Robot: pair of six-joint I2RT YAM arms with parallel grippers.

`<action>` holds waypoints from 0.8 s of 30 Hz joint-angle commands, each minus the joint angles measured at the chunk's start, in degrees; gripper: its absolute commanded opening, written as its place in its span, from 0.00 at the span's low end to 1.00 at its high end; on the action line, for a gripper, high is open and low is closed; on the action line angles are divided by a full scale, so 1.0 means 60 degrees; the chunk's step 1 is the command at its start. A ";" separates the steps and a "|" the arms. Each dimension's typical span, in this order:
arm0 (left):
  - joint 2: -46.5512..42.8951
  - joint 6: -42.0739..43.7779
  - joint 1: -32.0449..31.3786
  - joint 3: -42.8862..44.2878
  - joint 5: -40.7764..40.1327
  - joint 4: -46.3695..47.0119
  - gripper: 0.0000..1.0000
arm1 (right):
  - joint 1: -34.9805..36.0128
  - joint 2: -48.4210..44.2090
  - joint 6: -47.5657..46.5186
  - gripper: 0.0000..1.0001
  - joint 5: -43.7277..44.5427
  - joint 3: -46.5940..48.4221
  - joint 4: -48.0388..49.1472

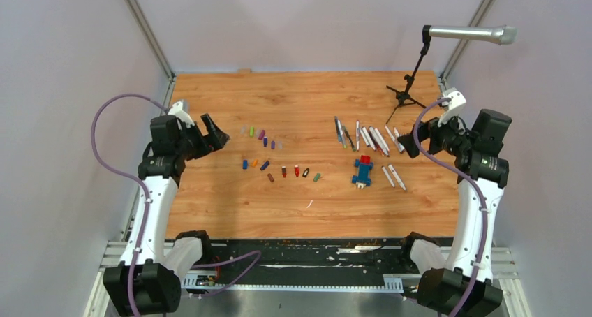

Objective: Open the pen caps
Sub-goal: Place the pen cap at the center of the board, then reset both arms

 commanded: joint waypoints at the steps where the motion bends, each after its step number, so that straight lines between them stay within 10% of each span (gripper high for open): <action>1: -0.0003 0.0449 0.0044 0.1222 0.1045 -0.1208 1.00 | -0.0049 -0.0359 0.3058 1.00 -0.0227 0.0748 0.1477; 13: -0.0001 0.0966 0.0046 0.4477 0.0614 -0.3447 1.00 | -0.0049 -0.0787 0.4615 1.00 -0.0275 0.1890 0.1313; 24: -0.0320 0.0565 0.0056 0.4375 0.1312 -0.3260 1.00 | -0.0049 -0.1450 0.5057 1.00 0.0547 0.1999 0.1004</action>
